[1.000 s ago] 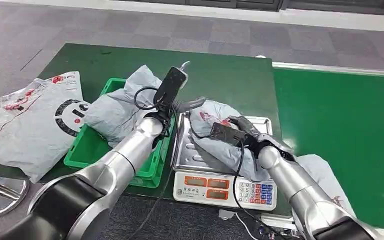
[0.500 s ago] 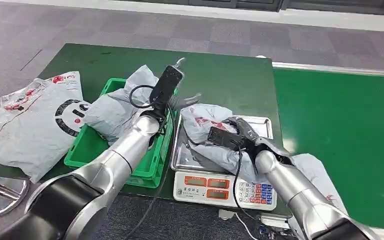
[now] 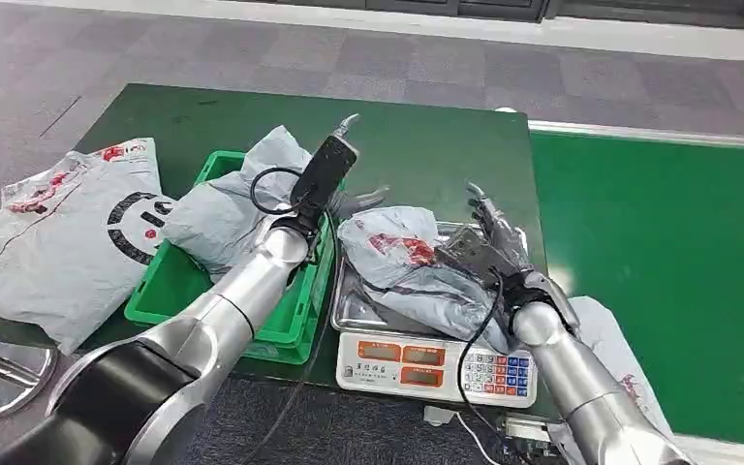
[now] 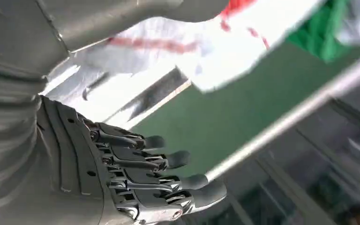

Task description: Moved the parcel from conveyor to table for the left to box.

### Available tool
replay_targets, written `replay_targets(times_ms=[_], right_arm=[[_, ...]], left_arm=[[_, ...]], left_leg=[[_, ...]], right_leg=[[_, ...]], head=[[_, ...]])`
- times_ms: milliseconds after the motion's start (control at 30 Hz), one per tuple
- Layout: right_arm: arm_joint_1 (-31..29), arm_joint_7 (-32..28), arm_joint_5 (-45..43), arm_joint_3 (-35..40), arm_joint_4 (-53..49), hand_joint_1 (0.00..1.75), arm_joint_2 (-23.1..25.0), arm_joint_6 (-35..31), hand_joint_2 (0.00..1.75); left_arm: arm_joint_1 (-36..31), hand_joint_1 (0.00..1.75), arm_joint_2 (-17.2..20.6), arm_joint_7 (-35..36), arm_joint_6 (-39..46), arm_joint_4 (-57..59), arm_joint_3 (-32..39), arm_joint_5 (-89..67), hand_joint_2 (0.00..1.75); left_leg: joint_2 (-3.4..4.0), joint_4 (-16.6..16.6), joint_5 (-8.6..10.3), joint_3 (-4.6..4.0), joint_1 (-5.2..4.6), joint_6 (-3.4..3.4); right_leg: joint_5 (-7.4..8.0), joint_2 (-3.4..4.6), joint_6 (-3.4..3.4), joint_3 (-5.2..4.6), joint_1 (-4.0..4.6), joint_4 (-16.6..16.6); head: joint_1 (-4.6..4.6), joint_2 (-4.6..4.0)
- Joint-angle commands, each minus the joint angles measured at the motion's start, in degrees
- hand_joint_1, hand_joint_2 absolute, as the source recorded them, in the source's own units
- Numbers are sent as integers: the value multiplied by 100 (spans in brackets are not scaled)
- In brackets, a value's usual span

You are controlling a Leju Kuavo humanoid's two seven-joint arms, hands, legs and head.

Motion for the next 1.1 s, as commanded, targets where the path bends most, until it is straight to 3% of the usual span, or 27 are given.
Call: replay_targets(times_ms=[33, 300, 333, 500, 533, 800, 1100], right_arm=[[453, -175, -222, -967, -915, 0, 0, -68, 175], [757, -210, -596, -1625, -1458, 0, 98, -239, 175], [814, -216, -641, -1724, -1554, 0, 103, -251, 0], [970, -483, -808, -2204, -1847, 0, 11, -587, 0], [1056, -543, -838, -2359, -1909, 0, -53, -719, 175], [1287, -566, -1292, -3220, -1947, 0, -550, -576, 175], [1379, -608, -1126, -3437, -1919, 0, -251, -417, 175]], left_arm=[[-326, 0, -59, 38, 107, 413, -371, -78, 175], [-385, 0, -96, 160, 199, 466, -530, -358, 175], [-390, 0, -110, 191, 264, 463, -586, -450, 175], [-480, 0, -136, 626, -209, 660, -1191, -1097, 175], [-473, 0, -143, 781, -301, 725, -1429, -1358, 175], [-254, 0, -79, 1087, 81, 858, -2761, -3123, 175], [-36, 0, -88, 966, -245, 908, -3034, -3736, 175]], left_leg=[[1, 0, -5, 7, 6, 0], [-2, -1, -2, 1, 2, 1], [-2, -1, -3, 4, 4, 1], [-5, 1, -2, -2, 2, 1], [-5, -2, -4, 6, 1, 2], [-11, -3, -3, 4, -4, 4], [9, -6, -9, 9, -2, 3]], right_leg=[[-5, -14, -7, 13, 9, -7], [-4, -13, -5, 6, 4, -3], [-6, -17, -7, 10, 8, -5], [-4, -12, -3, 3, 3, -2], [-7, -18, -4, 13, 4, -7], [-6, -19, 0, 12, -2, -9], [-3, -2, -3, 11, 0, -10]], head=[[0, 0], [0, 0], [0, 0], [0, 0], [0, 0], [0, 0], [0, 0]])
